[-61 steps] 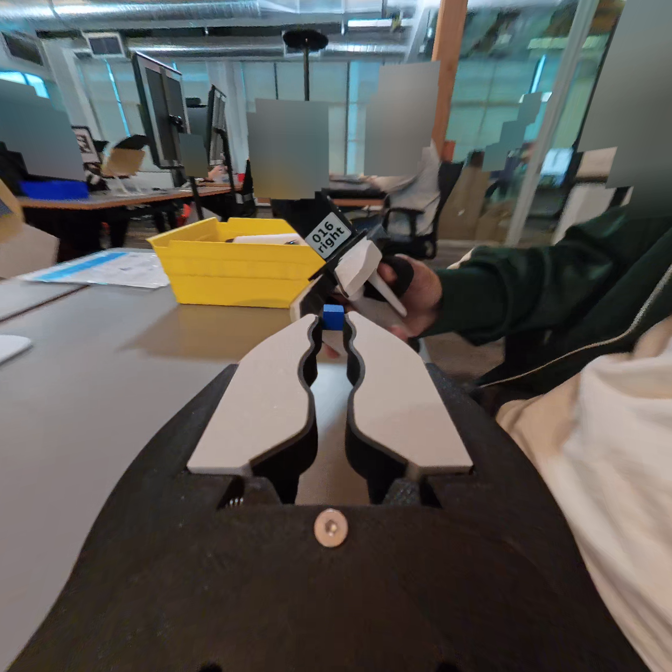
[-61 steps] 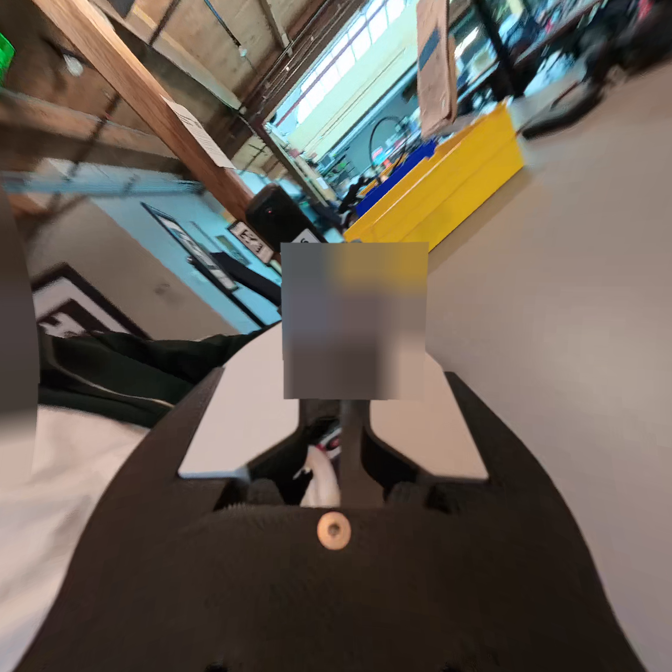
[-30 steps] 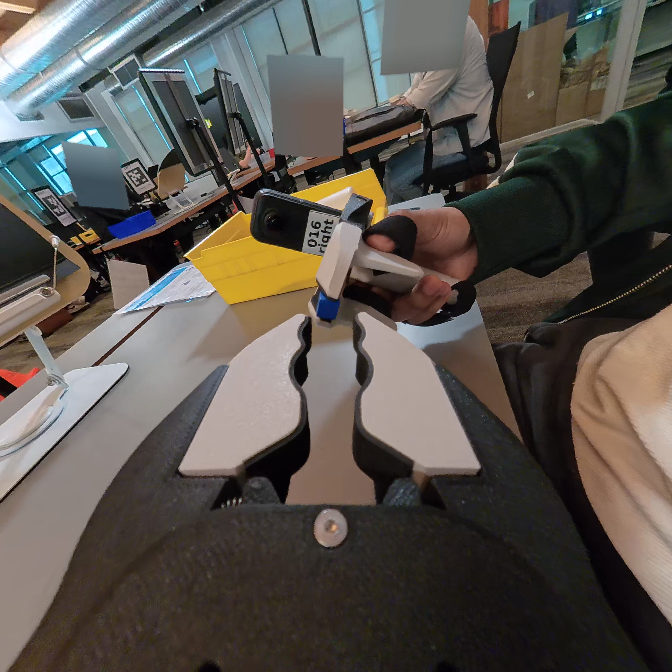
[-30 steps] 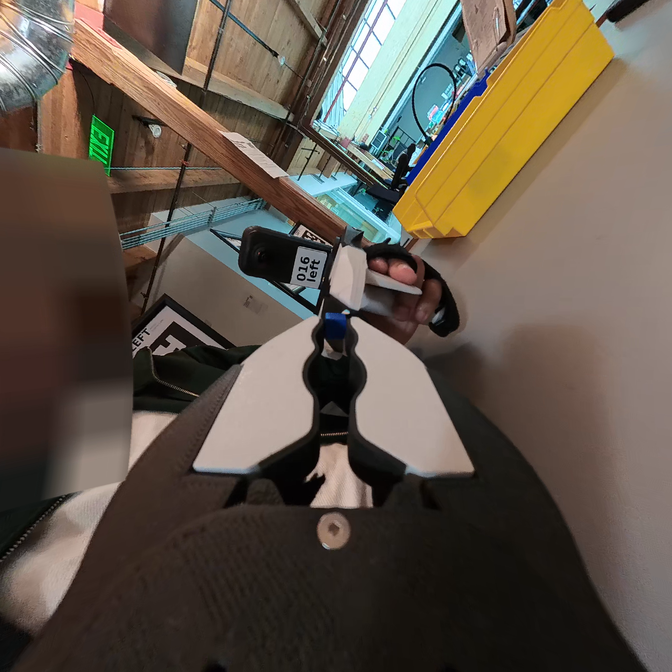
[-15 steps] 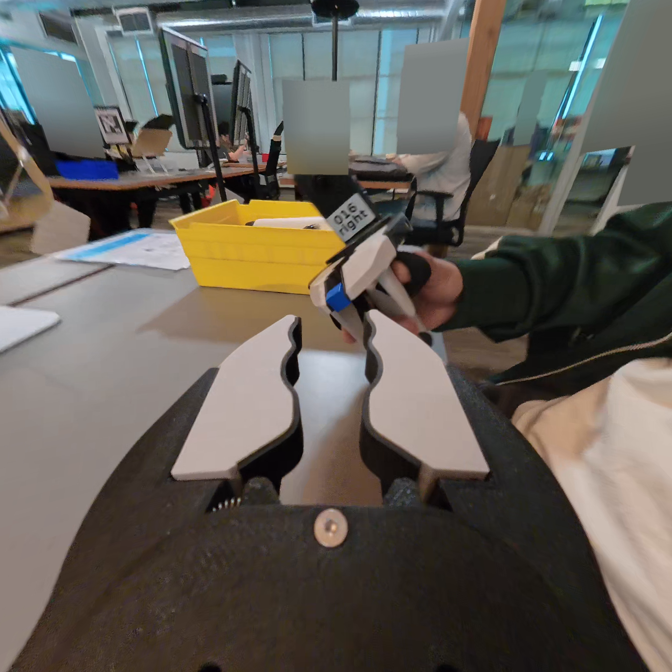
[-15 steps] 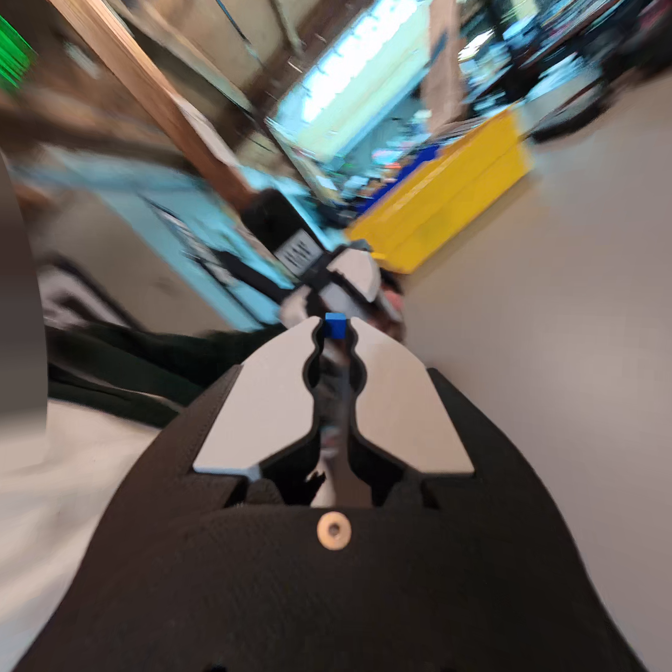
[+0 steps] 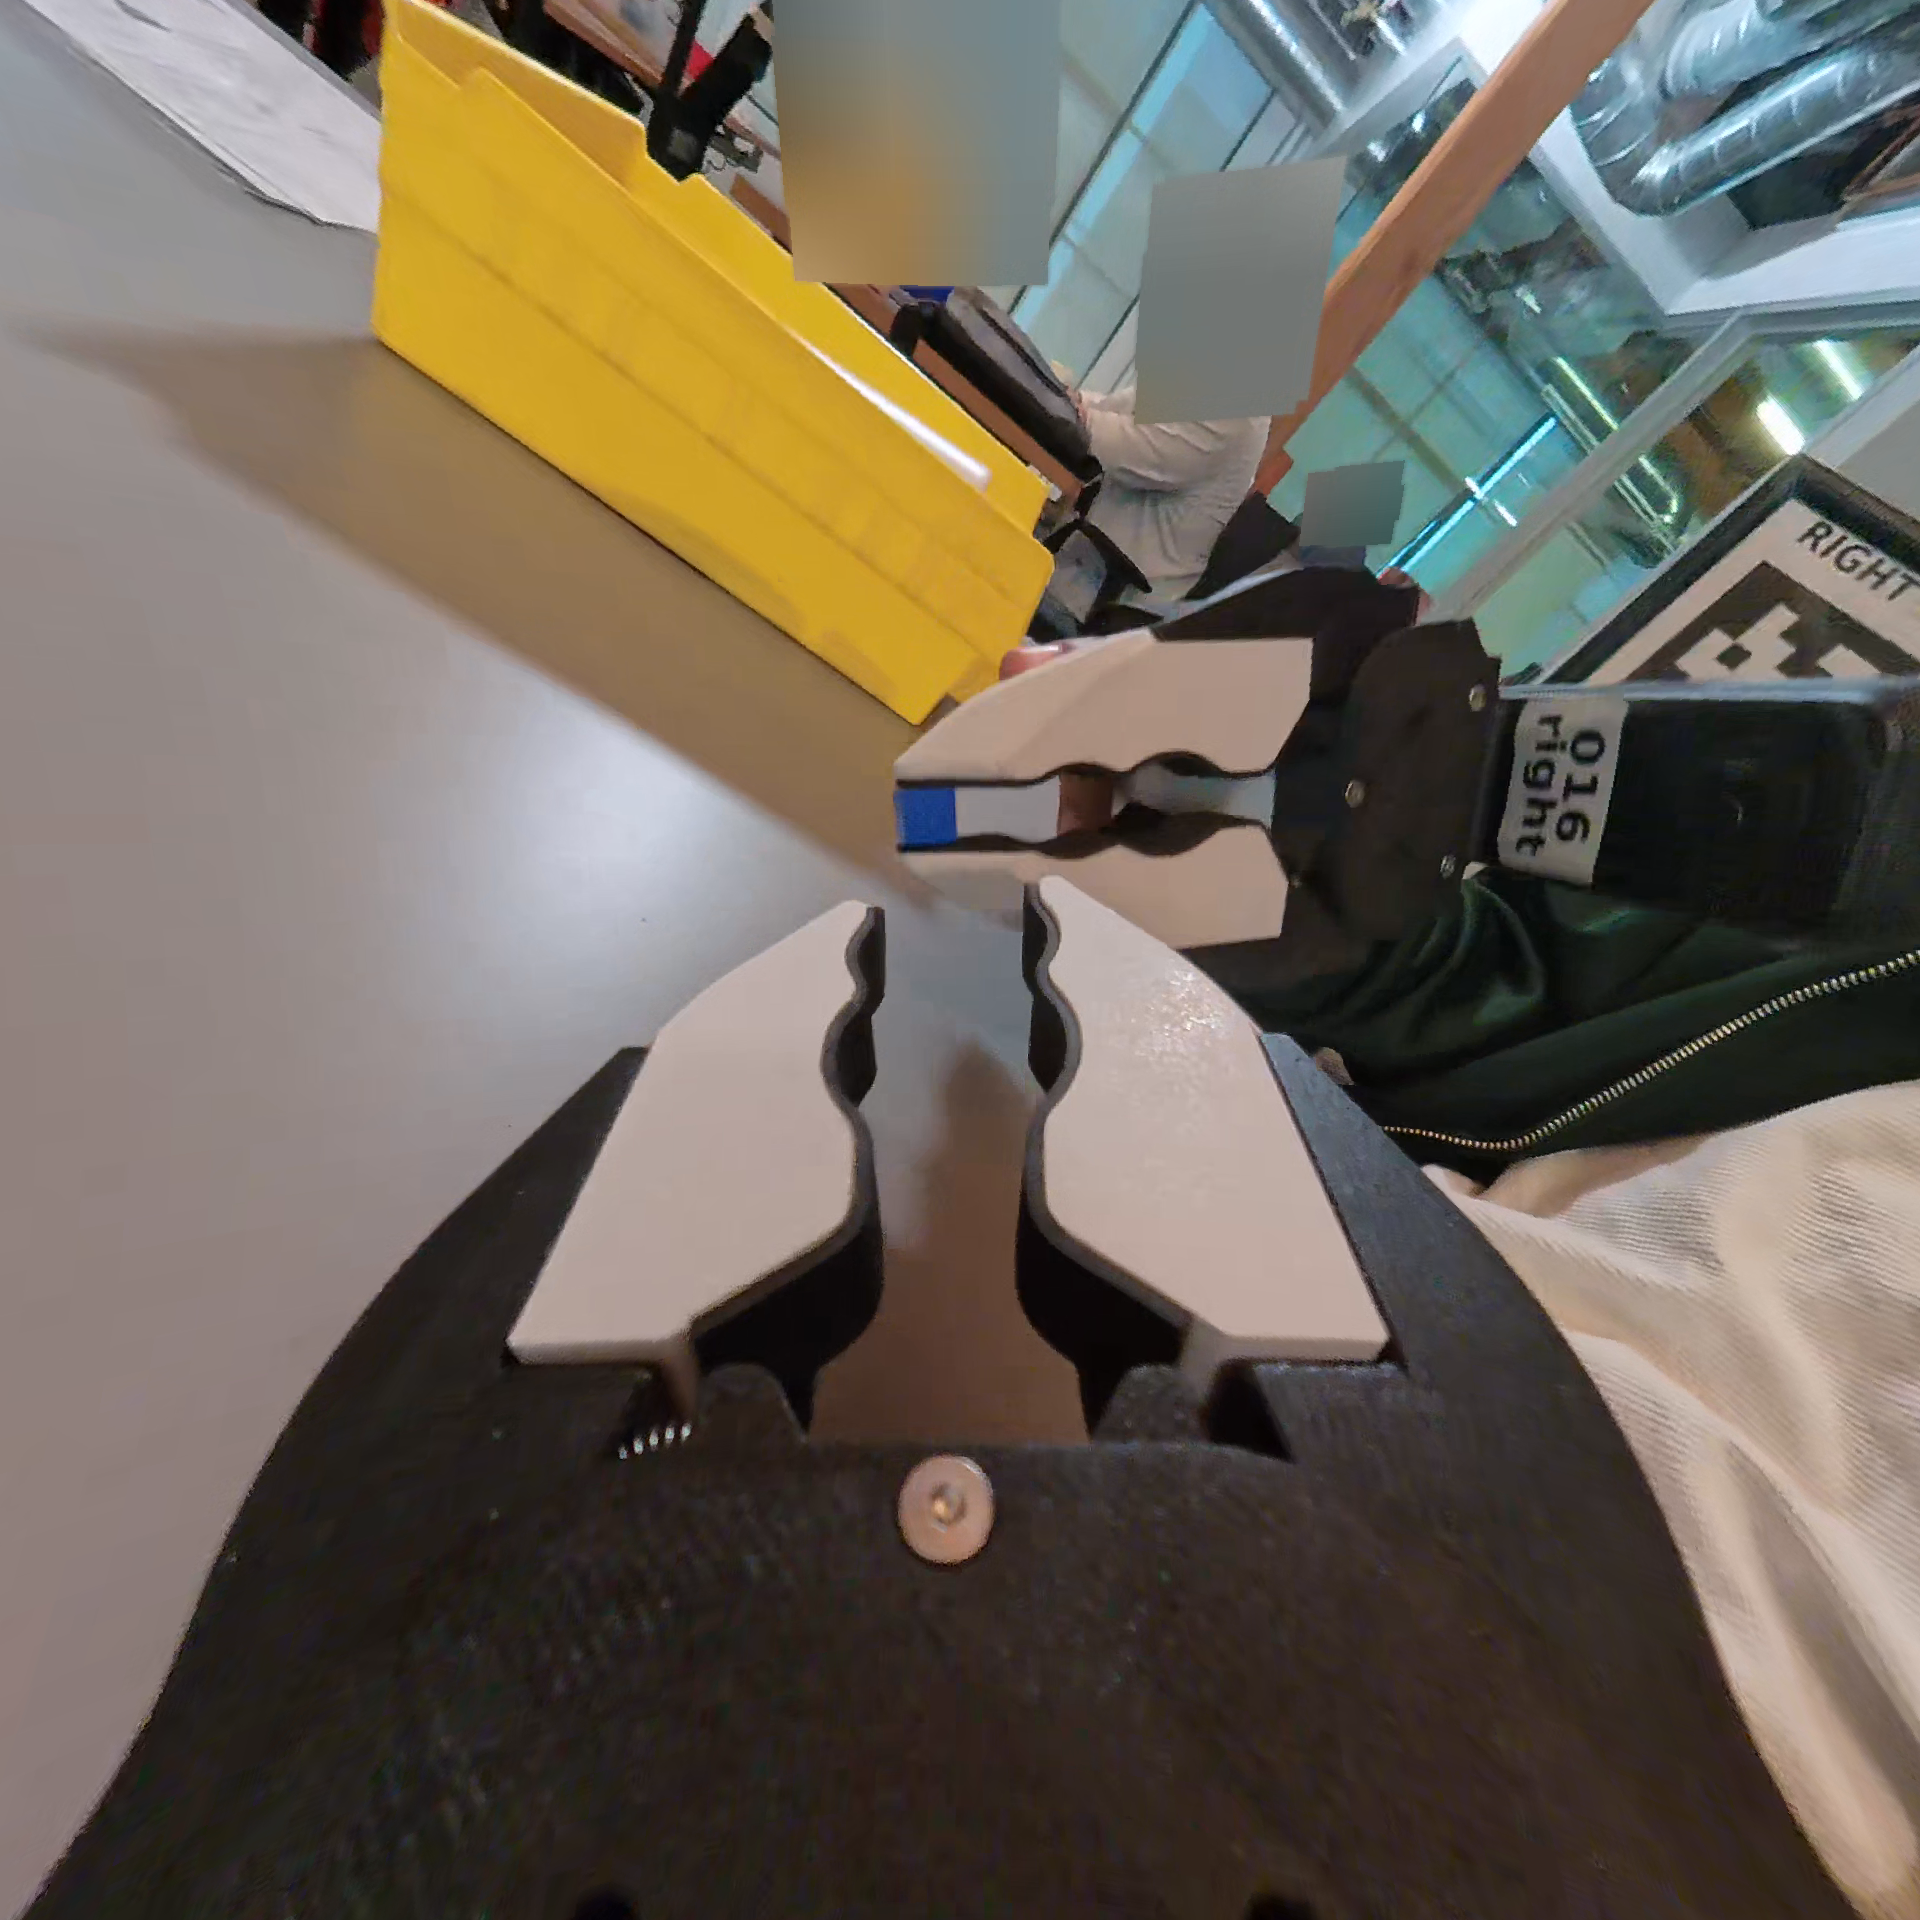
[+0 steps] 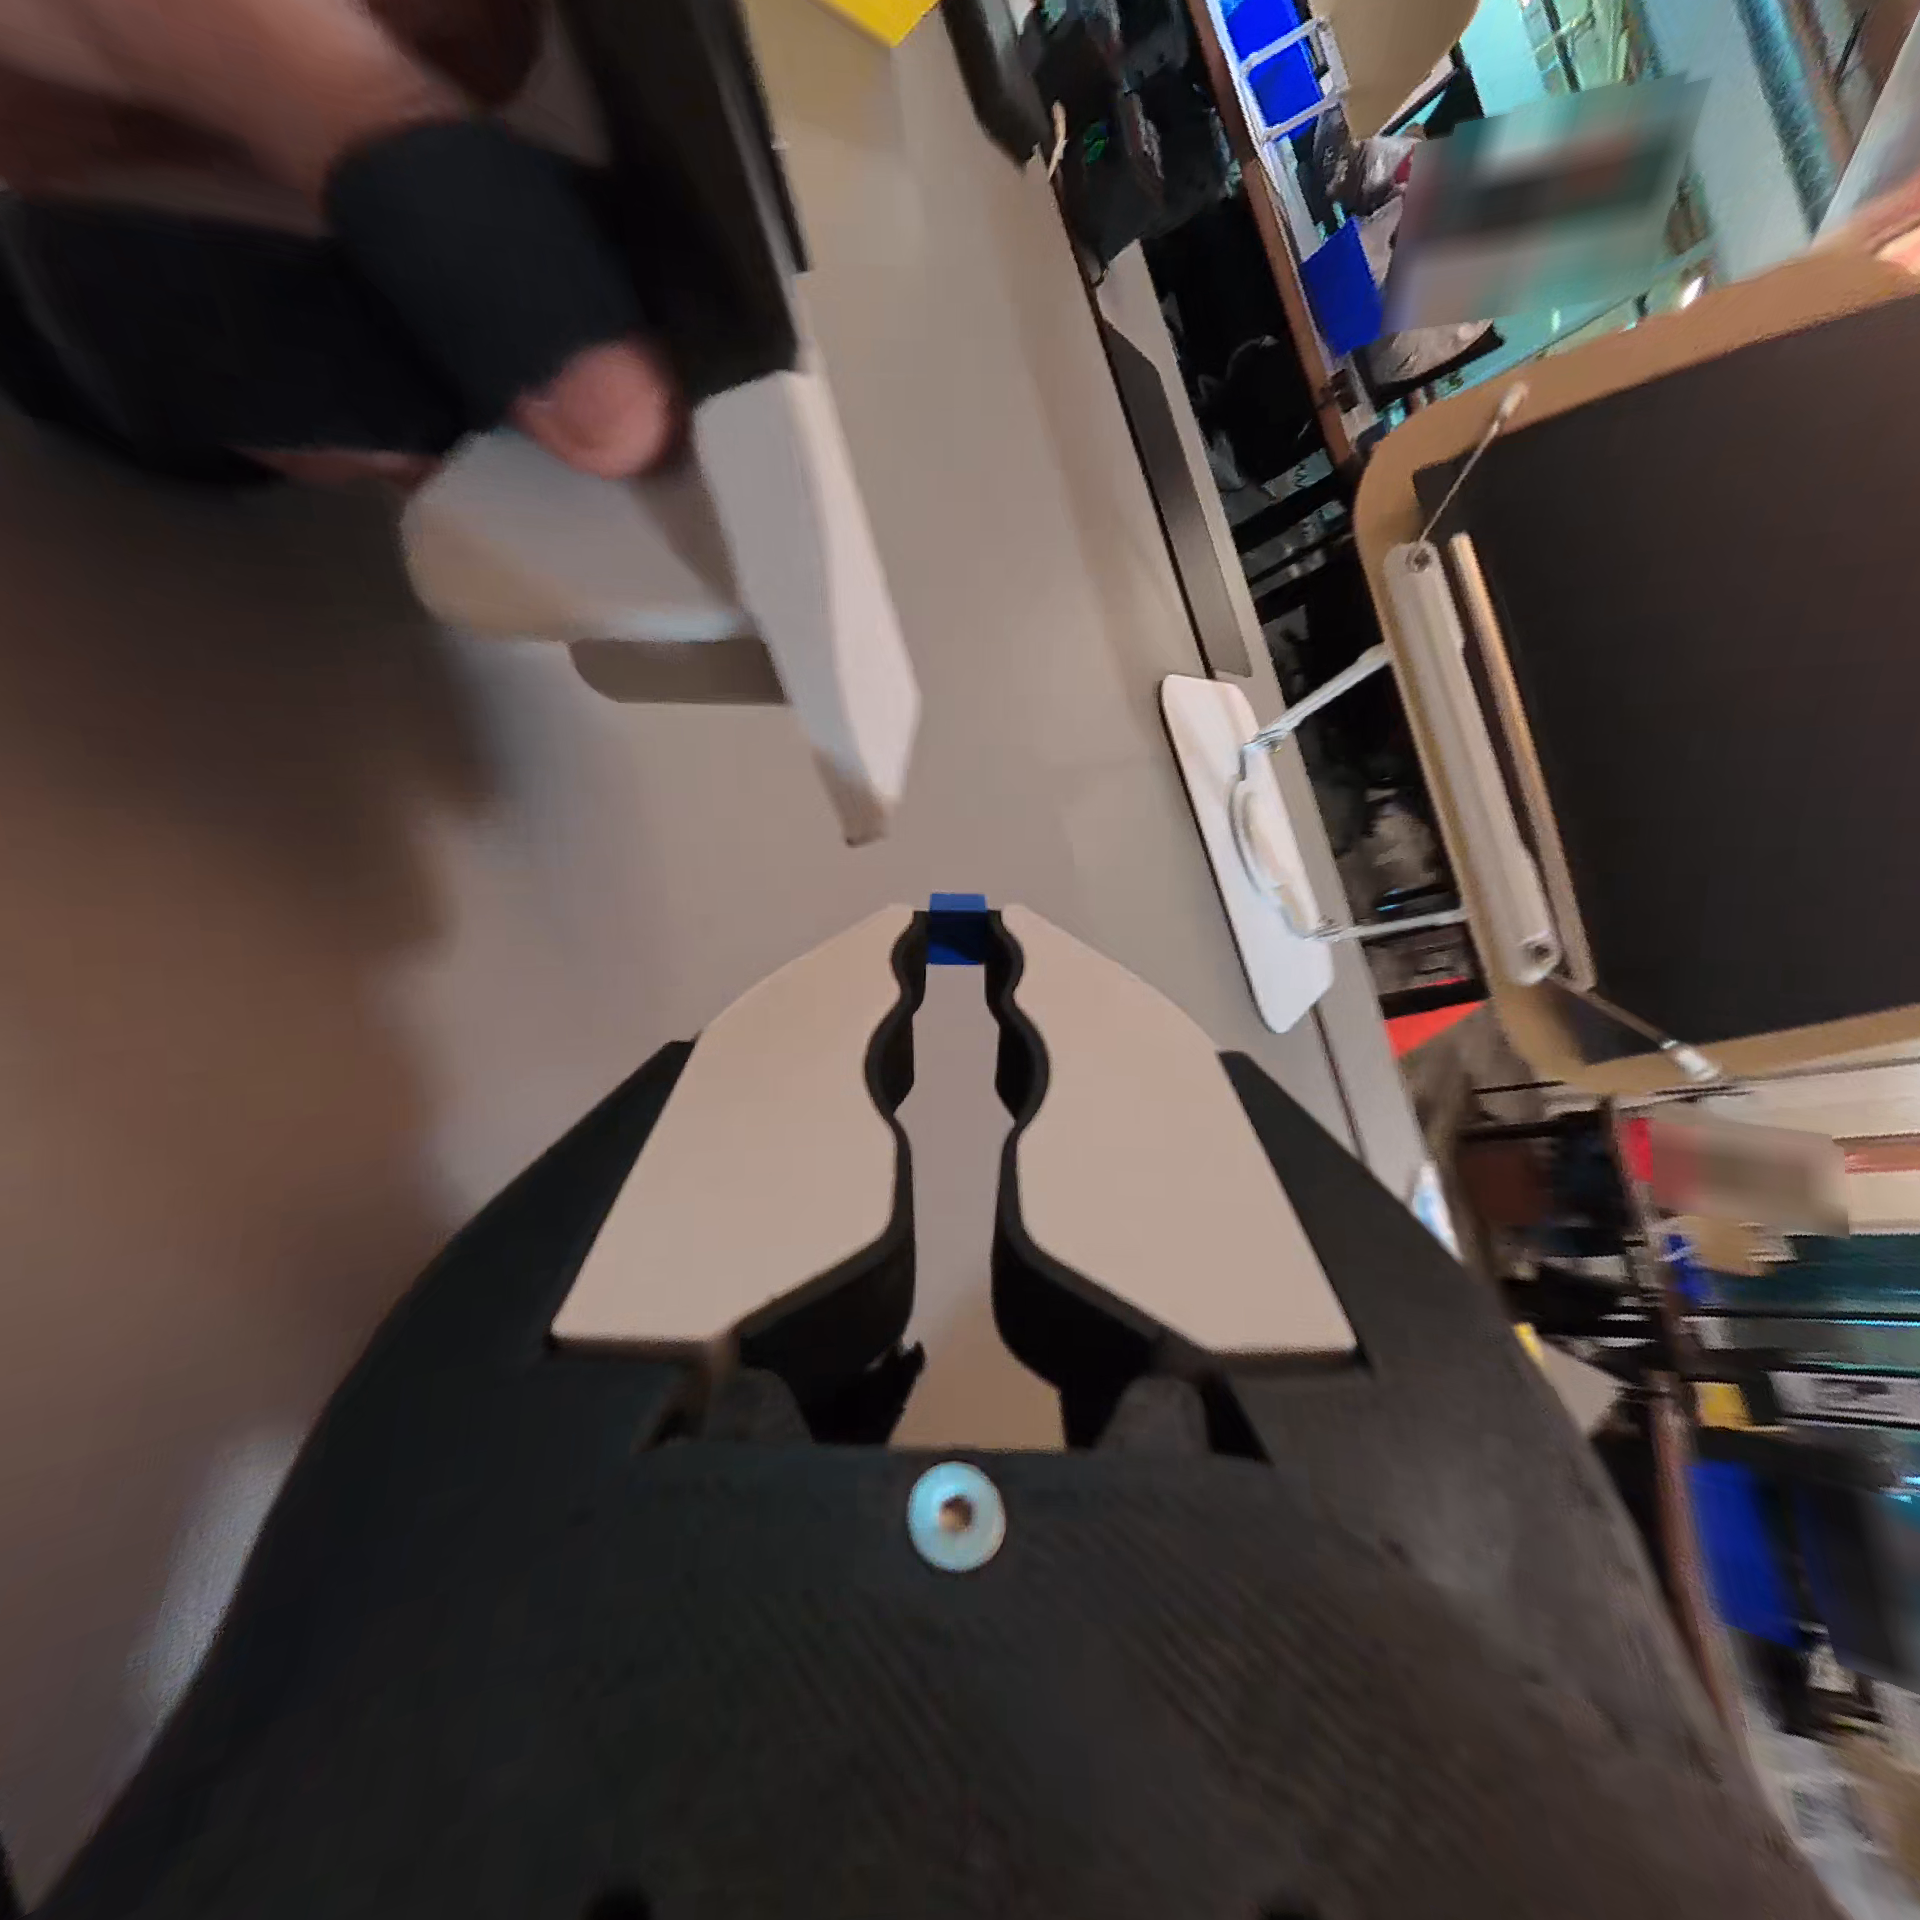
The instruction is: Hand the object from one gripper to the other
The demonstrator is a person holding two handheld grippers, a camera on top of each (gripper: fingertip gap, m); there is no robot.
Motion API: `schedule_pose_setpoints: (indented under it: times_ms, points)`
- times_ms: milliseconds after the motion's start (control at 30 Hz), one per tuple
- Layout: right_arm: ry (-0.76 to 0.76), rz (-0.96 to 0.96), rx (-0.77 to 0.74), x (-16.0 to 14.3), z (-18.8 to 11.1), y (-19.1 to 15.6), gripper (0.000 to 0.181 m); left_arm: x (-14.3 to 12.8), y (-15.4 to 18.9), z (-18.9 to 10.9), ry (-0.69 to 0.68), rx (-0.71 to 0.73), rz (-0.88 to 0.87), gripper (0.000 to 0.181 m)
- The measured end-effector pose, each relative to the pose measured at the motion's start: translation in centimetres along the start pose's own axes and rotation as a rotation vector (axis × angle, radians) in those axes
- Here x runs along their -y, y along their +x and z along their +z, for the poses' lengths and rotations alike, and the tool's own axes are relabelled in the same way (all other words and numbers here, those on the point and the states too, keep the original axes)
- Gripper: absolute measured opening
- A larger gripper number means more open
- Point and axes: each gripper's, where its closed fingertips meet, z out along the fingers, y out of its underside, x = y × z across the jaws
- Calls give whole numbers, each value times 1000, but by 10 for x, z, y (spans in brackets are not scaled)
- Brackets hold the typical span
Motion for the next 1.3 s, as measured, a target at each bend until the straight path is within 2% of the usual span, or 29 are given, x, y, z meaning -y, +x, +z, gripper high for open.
schedule_pose_setpoints:
  times_ms: [33,467,733,900,1100,1300]
  points:
    - [2,-20,-3,2,0,-2,10,0,1,0,3,-3,2,27]
    - [70,-79,16,19,-7,-13,10,0,4,2,3,-11,46,23]
    - [109,-21,30,22,-11,-10,10,3,2,0,20,-1,38,21]
    - [138,-5,34,24,-13,-9,10,5,6,-1,43,-55,9,19]
    - [286,30,74,35,-23,-7,10,5,22,2,62,-249,-140,28]
    - [312,59,115,35,-25,-9,10,6,25,0,60,-257,-124,11]
